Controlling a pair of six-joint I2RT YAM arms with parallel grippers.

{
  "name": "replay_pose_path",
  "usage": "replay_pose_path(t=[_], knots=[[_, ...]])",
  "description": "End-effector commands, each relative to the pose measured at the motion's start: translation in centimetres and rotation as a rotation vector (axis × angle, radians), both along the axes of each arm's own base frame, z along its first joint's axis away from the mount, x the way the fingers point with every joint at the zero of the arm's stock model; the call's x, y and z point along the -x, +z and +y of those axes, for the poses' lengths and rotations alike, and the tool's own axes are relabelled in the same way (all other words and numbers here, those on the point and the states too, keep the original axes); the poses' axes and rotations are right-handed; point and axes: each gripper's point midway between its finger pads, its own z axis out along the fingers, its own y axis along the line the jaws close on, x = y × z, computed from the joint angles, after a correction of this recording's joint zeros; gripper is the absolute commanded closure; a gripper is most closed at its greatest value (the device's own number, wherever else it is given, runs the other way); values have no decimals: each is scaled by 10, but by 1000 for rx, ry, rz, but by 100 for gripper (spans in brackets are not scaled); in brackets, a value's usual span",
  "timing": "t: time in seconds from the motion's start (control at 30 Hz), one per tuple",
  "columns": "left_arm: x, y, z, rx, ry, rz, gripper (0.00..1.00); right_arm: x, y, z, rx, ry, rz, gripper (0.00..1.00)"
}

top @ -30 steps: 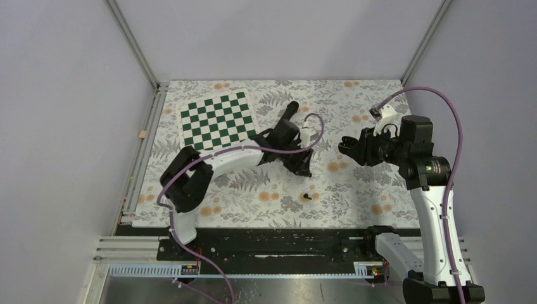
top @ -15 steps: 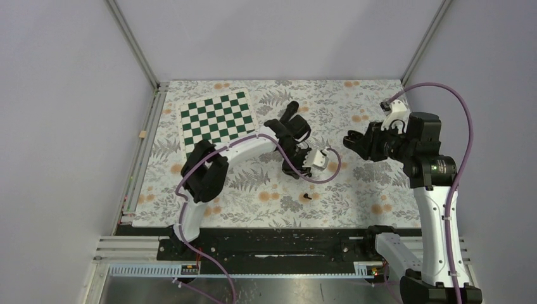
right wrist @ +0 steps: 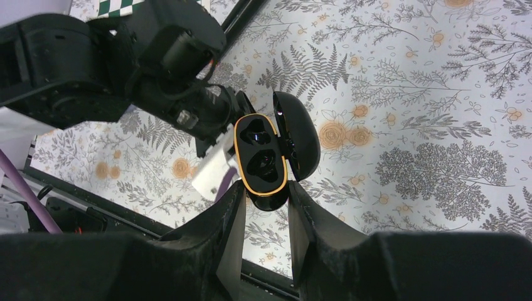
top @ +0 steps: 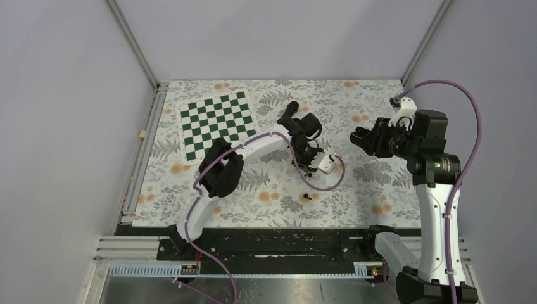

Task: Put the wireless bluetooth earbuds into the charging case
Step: Pick up the earbud from the center of the board.

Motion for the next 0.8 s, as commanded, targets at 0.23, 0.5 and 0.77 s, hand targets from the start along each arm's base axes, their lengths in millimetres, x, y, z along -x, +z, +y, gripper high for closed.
replay_pose_path(t=[0.23,0.5,0.77], knots=[[7,-18,-15,-30,-142,-74,71,-6,16,2,-37,4,-19,100],[0,-30,-12,-59,-163,-105,73,-4,11,4,-52,5,-3,100],[0,-31,-10,-68,-154,-103,86,-4,11,5,-61,13,1,100]])
